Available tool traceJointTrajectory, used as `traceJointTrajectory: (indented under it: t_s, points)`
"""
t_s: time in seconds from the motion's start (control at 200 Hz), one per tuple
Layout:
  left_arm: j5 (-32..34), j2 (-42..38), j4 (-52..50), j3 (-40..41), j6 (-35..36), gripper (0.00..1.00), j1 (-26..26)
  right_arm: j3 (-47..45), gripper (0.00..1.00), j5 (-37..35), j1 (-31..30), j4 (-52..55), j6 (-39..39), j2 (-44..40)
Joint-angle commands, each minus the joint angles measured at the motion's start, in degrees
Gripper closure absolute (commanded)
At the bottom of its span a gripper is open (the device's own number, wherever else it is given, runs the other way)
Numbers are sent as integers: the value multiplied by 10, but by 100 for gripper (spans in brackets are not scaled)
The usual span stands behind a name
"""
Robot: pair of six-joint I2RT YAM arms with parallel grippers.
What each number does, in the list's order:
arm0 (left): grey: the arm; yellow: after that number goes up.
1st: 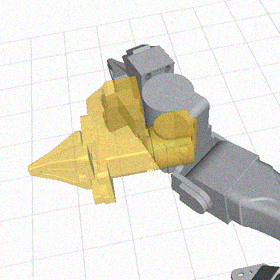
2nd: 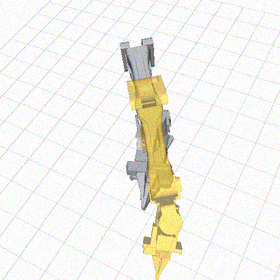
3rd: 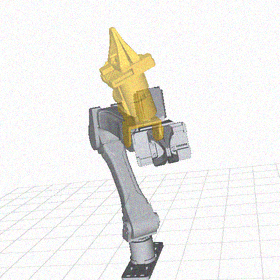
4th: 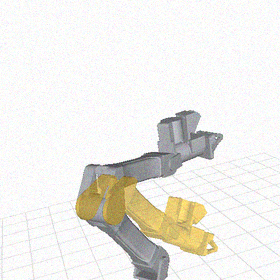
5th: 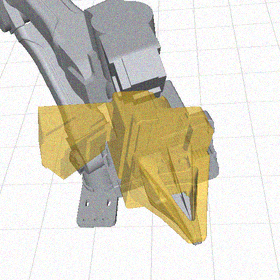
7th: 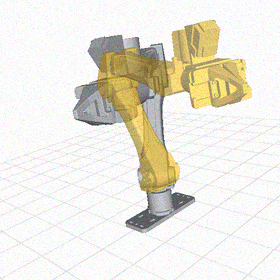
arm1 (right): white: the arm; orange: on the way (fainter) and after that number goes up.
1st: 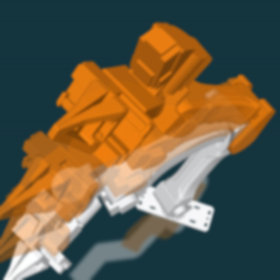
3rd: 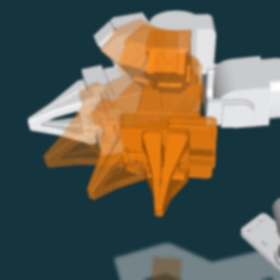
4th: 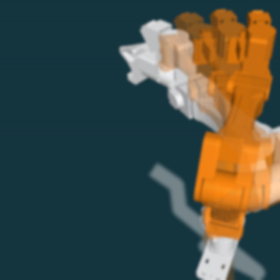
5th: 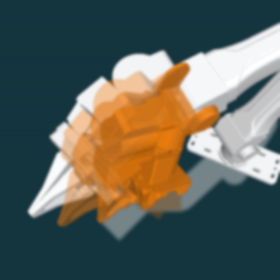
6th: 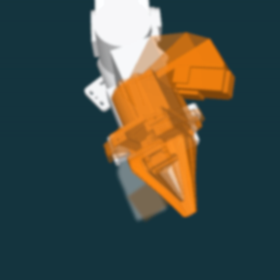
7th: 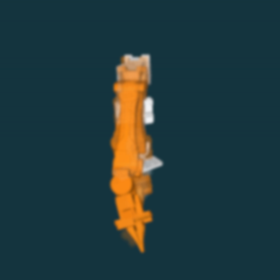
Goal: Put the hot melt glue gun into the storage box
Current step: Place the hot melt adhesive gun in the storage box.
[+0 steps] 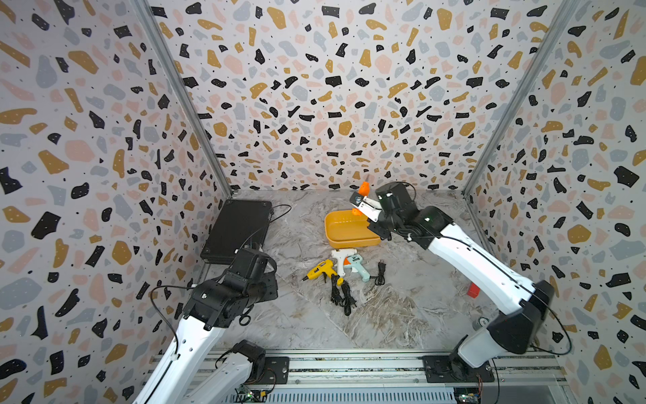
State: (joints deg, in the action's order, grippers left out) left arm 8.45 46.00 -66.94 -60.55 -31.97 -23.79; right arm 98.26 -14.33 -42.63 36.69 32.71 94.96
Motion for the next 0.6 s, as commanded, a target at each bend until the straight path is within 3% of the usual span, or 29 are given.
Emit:
traceJointTrajectory:
  t_s: [0.0, 0.265, 0.591]
  points:
    - [29, 4, -12, -26, 6, 63, -2, 63, 100, 39, 5, -56, 166, 71]
    - [62, 1, -30, -27, -17, 63, -2, 153, 100, 79, 46, -64, 196, 211]
    - [96, 26, -38, -43, -17, 63, -2, 168, 100, 102, 92, -106, 173, 276]
